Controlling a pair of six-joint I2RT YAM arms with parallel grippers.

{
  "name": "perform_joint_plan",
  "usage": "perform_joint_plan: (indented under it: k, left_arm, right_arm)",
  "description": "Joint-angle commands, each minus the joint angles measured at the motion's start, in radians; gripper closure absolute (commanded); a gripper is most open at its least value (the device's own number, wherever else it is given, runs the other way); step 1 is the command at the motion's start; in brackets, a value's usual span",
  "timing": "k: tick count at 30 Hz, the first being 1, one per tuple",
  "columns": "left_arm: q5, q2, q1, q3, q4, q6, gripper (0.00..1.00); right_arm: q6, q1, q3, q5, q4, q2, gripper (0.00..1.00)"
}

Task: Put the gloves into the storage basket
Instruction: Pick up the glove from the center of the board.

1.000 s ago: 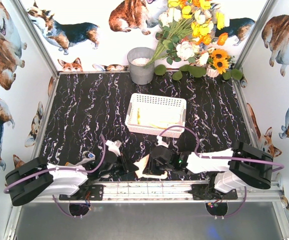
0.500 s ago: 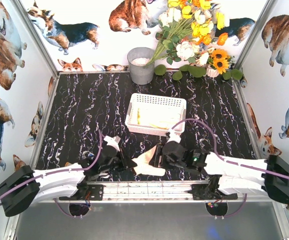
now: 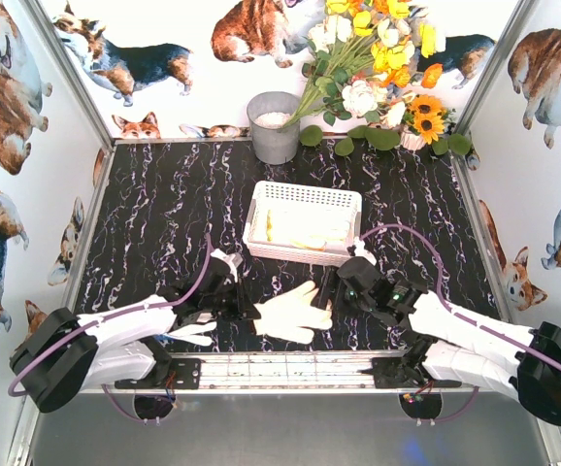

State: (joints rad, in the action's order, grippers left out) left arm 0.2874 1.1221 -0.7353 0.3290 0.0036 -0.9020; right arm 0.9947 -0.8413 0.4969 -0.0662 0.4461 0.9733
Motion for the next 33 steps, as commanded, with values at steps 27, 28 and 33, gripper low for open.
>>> perform_joint_plan:
  k: [27,28,33]
  left_arm:
    - [0.035,-0.067,0.052,-0.065,0.093,-0.008,0.98]
    - [0.035,-0.076,0.052,-0.061,0.09,-0.007,0.99]
    - [0.049,-0.116,0.052,-0.034,0.049,0.02,1.0]
  right_arm:
    - [0.158,-0.002,-0.127,0.111,-0.184,0.071,0.78]
    - [0.157,-0.002,-0.124,0.103,-0.175,0.059,0.82]
    - [0.157,-0.003,-0.118,0.075,-0.123,-0.015,1.0]
